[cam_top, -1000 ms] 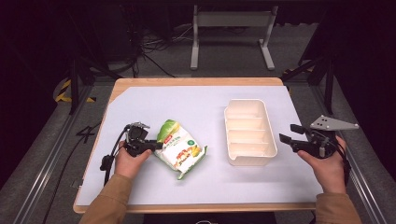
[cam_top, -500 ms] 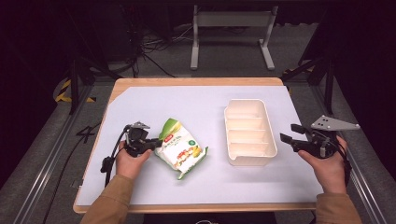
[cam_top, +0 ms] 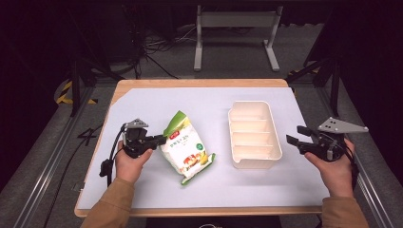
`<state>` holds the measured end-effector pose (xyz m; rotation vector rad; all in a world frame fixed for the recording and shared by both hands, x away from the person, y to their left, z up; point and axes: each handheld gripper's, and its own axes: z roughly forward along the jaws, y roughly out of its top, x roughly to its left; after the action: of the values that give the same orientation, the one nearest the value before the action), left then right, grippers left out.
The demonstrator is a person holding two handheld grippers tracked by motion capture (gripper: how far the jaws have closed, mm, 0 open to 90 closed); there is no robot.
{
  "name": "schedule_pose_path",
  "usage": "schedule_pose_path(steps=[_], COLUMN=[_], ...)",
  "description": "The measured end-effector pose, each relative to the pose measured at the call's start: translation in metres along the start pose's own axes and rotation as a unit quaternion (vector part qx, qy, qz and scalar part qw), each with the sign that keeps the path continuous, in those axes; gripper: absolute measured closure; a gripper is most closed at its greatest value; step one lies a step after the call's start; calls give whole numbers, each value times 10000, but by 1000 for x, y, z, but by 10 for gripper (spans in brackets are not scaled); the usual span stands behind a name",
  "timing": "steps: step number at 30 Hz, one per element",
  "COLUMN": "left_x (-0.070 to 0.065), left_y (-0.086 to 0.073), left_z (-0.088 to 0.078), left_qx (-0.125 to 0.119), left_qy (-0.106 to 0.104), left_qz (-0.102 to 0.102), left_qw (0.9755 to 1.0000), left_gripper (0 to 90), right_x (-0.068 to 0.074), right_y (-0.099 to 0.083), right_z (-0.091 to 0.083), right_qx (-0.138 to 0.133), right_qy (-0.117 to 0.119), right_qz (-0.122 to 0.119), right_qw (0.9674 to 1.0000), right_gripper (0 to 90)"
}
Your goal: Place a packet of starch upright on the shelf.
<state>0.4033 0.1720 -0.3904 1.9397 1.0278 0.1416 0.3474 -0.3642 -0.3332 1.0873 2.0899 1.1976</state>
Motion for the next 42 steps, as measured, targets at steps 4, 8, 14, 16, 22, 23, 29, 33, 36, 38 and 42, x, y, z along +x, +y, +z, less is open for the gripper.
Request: schedule_pose_path(steps=[4, 8, 14, 16, 22, 23, 29, 33, 36, 38, 42], left_x=[-5, -15, -30, -35, -47, -49, -60, -65, -71, -73, -85], left_y=[4, 9, 15, 17, 22, 22, 26, 27, 29, 30, 34], left_z=[-7, -14, -25, -30, -42, -44, -51, -54, -58, -59, -67], left_qx=[-181, -271, -417, -480, -620, -635, -682, -734, -767, -790, -951], left_qy=[-356, -446, -527, -515, -494, -494, -427, -488, -561, -588, -668], left_qz=[-50, 103, 411, 527, 772, 815, 1075, 1164, 1256, 1274, 1444], left_qw=[9992, 9986, 9969, 9961, 9939, 9934, 9909, 9893, 9875, 9869, 9827], left_gripper=[829, 832, 836, 837, 841, 842, 845, 848, 851, 851, 852], right_x=[0, 1, 2, 3, 5, 6, 7, 11, 17, 21, 34], right_y=[-1, -1, 0, 0, 2, 2, 3, 5, 8, 11, 18], right_z=[2, 3, 3, 3, 3, 4, 4, 4, 5, 5, 4], right_qx=[32, 52, 31, 25, 28, 24, -2, -31, -66, -94, -180], right_qy=[0, 22, 32, 50, 65, 72, 166, 285, 389, 477, 704], right_qz=[4, -12, -35, -39, -89, -81, -76, -86, -168, -208, -350], right_qw=[10000, 10000, 10000, 10000, 9999, 9999, 9998, 9996, 9991, 9986, 9967], right_gripper=[424, 425, 429, 430, 431, 431, 437, 451, 458, 461, 460])
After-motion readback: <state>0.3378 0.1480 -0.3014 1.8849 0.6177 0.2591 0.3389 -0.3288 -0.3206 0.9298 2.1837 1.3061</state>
